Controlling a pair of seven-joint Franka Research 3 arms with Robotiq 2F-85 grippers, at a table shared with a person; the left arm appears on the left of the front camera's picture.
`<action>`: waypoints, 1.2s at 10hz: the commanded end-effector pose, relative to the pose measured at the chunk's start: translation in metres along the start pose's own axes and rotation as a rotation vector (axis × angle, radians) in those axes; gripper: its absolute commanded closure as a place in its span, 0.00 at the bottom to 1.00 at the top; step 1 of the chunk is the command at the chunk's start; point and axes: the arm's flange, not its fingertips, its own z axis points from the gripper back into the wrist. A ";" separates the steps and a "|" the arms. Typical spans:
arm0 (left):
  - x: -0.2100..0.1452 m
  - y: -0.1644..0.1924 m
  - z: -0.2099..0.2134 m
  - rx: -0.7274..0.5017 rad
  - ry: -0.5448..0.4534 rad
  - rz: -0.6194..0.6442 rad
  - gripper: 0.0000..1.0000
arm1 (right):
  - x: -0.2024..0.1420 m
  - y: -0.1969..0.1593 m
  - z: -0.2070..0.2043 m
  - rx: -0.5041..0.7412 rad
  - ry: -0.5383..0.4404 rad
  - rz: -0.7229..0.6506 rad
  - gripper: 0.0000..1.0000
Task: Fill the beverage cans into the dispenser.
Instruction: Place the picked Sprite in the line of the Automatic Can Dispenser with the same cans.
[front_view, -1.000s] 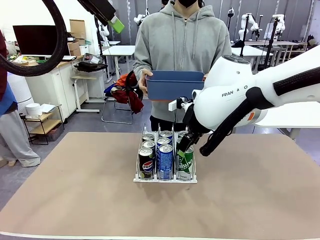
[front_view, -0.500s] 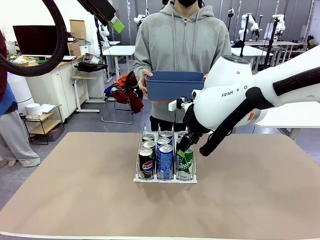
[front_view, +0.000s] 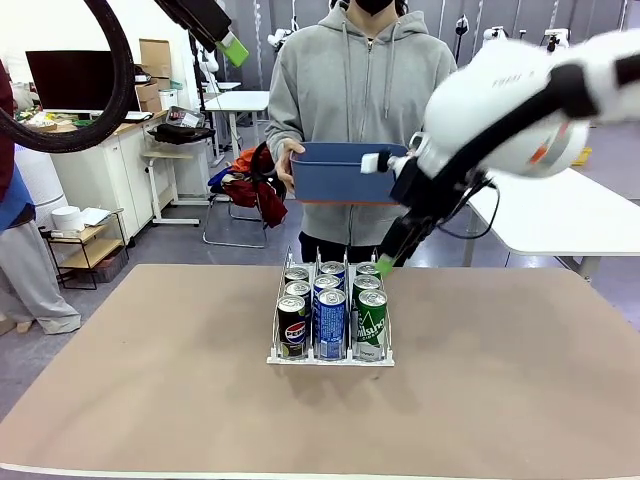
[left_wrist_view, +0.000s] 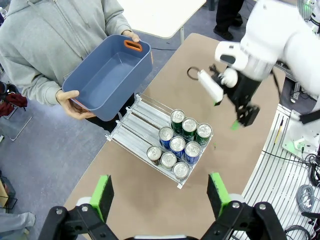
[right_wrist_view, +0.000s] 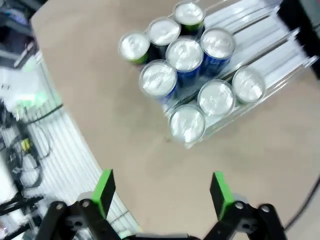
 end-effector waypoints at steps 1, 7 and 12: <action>-0.003 0.001 0.000 -0.013 -0.006 0.002 0.00 | -0.004 -0.018 0.041 0.049 0.005 0.000 0.00; -0.003 0.001 0.000 -0.013 -0.006 0.002 0.00 | -0.011 -0.030 0.193 -0.035 -0.294 0.026 0.00; -0.003 0.001 0.000 -0.013 -0.006 0.002 0.00 | -0.011 -0.009 0.270 -0.193 -0.426 0.041 0.00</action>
